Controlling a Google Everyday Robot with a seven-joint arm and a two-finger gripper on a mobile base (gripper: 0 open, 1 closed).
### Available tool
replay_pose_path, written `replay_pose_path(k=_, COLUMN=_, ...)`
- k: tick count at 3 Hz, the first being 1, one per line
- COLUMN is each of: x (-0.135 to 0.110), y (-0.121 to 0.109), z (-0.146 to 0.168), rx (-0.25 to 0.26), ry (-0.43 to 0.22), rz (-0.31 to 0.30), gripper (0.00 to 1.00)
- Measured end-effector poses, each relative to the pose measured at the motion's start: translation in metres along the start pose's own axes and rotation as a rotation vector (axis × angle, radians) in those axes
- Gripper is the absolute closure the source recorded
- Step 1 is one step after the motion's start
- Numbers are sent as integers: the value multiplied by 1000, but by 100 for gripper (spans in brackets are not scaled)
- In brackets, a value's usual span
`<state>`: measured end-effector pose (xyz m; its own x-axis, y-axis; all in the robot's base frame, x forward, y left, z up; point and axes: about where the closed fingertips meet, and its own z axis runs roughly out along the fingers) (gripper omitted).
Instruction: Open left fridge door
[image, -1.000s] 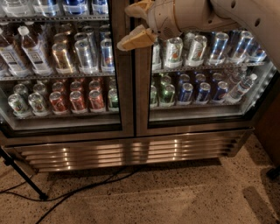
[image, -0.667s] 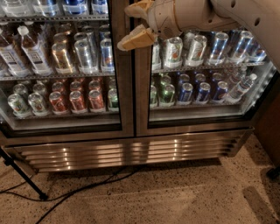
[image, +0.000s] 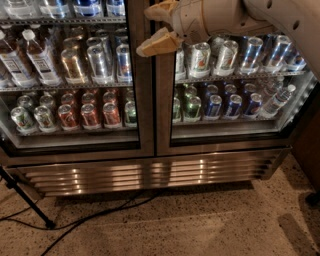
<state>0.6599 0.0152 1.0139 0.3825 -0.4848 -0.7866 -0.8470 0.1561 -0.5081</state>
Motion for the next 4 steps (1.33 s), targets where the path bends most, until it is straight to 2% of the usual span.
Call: replay_pose_path(k=4, x=-4, y=-1, z=-1, rx=-17, ry=-20, rz=-13, gripper=34)
